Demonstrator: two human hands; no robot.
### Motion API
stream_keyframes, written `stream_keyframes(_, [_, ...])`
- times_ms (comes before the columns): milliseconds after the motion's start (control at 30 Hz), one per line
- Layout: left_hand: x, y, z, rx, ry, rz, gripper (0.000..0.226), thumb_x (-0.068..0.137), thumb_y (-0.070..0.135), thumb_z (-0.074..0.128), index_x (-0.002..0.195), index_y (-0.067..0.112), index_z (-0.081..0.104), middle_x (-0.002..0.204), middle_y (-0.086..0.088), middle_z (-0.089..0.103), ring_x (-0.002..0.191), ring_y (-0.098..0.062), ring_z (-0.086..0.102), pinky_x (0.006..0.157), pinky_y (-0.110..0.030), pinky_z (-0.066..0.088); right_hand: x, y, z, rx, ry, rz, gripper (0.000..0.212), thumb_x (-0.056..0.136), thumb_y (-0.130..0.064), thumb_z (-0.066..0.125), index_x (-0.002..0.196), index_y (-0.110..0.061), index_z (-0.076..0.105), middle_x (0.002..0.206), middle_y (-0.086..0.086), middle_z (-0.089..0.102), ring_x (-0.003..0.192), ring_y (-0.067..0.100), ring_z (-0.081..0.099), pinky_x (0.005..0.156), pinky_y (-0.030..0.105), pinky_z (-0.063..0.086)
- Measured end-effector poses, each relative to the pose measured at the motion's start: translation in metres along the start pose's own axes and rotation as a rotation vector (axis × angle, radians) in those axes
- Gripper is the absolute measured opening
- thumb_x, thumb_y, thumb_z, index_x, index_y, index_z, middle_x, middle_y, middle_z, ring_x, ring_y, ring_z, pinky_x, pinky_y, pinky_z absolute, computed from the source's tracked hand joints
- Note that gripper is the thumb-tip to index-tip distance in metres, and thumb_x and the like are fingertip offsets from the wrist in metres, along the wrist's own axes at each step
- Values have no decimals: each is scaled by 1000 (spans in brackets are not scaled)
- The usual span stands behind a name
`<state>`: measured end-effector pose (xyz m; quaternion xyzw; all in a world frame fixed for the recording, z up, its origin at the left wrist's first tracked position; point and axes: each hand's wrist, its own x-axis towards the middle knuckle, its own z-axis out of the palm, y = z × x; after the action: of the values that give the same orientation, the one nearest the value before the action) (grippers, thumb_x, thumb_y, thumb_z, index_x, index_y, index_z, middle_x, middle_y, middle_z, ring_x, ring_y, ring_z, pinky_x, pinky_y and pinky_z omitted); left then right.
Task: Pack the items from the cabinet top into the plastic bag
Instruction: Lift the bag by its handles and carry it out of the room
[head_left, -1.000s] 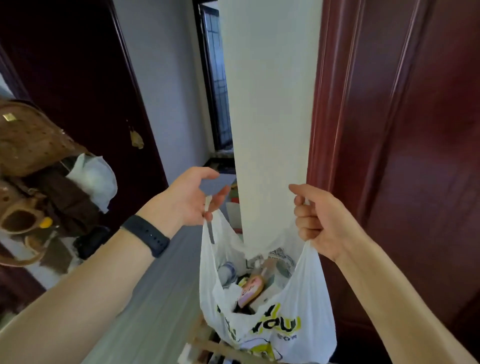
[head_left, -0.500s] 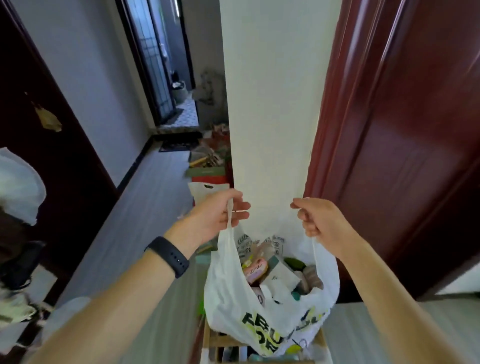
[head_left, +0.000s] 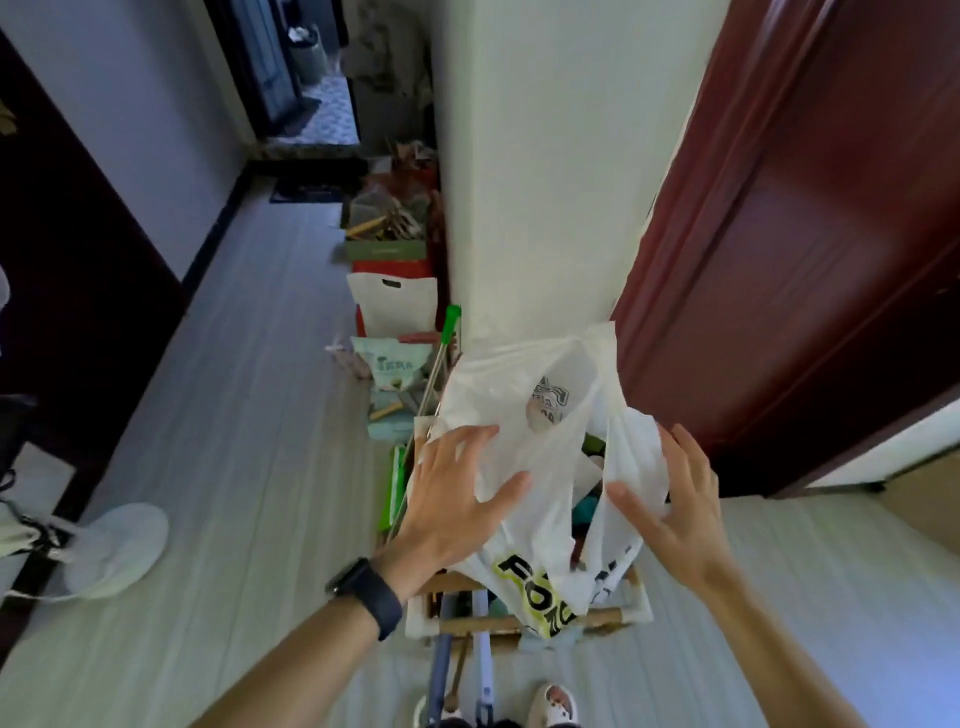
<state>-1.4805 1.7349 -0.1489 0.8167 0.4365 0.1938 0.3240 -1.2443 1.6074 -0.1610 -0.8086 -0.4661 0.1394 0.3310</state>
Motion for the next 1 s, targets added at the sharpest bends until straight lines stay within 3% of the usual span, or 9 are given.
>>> stream_keyframes(100, [9,-14,10,265,-63,133,39,95,60,43,115,36,65,148,7,37,139,-14,24,113,-44,28,10,2,21,-217,-34,-109,56,88,-61,50,132,-27,54,152,1,37,136,29,33,104,50,36])
stream_keyframes(167, [16,-18,14,372,-37,203,36,95,55,44,104,31,69,146,5,42,138,-16,30,110,-46,31,20,6,37,-235,21,-293,49,98,-52,42,101,-12,69,117,6,65,109,35,59,81,47,51])
stream_keyframes(267, [16,-23,21,439,-88,194,58,91,70,35,129,32,55,154,2,32,143,-19,24,114,-43,25,27,5,49,-72,22,-329,57,101,-49,36,79,-4,62,69,0,59,63,24,58,55,36,48])
stream_keyframes(367, [12,-26,26,483,-140,200,61,90,74,32,134,37,50,159,4,20,147,-21,14,118,-44,17,26,-8,51,53,15,-125,34,98,-35,46,72,-13,50,62,-6,52,56,15,50,52,38,44])
stream_keyframes(467, [15,-24,27,205,-170,49,34,90,42,57,123,40,56,153,9,36,142,-20,32,114,-39,28,33,-30,46,103,86,-33,36,101,-44,37,69,-26,41,56,-4,49,52,19,50,51,43,46])
stream_keyframes(600, [23,-8,46,74,-159,152,34,89,35,64,122,28,59,135,7,54,123,-16,52,100,-35,45,41,-56,59,83,-23,-220,25,100,-38,41,87,-21,54,88,-7,56,81,18,54,70,25,44])
stream_keyframes(733, [29,3,63,85,-181,153,24,94,9,50,107,7,71,118,-4,63,113,-19,53,86,-26,44,61,-36,88,-336,-271,-336,58,95,-57,22,147,-37,37,154,-3,32,138,19,30,109,40,30])
stream_keyframes(867, [22,-14,51,-104,-34,-61,15,93,25,57,97,27,72,102,19,67,98,-4,62,79,-12,43,80,-18,86,-422,-451,-379,58,95,-60,28,150,-39,30,159,-10,25,147,14,17,116,40,24])
stream_keyframes(1000, [37,-12,40,249,269,71,45,95,48,50,137,33,48,144,6,47,135,-16,38,110,-36,34,79,-19,88,-323,-482,-452,58,90,-55,42,136,-23,56,142,10,52,131,31,47,99,49,49])
